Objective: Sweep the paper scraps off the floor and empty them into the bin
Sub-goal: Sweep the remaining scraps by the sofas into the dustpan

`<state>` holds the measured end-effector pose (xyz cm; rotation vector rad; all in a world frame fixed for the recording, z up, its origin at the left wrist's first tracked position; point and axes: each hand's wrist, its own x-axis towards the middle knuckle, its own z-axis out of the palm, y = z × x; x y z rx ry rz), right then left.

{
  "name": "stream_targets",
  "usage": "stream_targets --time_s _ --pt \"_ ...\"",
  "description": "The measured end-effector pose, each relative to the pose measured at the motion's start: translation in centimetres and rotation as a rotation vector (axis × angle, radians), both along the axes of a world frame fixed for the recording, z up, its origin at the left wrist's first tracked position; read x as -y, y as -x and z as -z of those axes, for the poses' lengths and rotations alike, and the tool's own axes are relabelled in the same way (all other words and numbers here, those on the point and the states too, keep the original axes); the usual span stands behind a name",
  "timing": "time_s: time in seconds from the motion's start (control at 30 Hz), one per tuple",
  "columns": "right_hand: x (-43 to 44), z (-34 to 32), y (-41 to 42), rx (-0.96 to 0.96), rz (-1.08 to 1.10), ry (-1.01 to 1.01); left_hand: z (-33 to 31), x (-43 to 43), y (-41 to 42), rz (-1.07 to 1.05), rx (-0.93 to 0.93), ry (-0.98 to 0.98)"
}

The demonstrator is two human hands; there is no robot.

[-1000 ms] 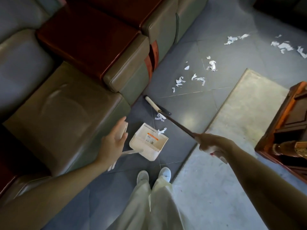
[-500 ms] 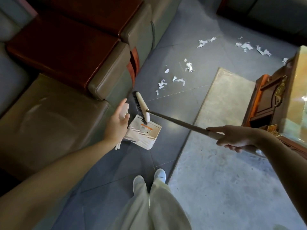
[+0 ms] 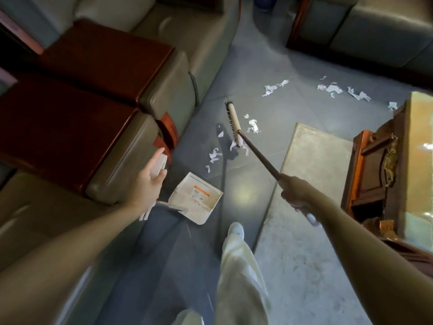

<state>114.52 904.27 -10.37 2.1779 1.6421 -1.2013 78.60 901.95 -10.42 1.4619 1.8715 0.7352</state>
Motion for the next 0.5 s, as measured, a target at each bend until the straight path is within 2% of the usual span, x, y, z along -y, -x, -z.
stream_targets --time_s 0.23,0.5 --pt "-10.0 1.7 -1.5 0.060 -0.057 0.077 -0.2 -9.3 -1.3 -0.062 -0.022 0.024" --pt "-10.0 2.1 2.8 -0.142 -0.117 0.276 0.3 -17.4 -2.0 0.024 -0.046 0.038"
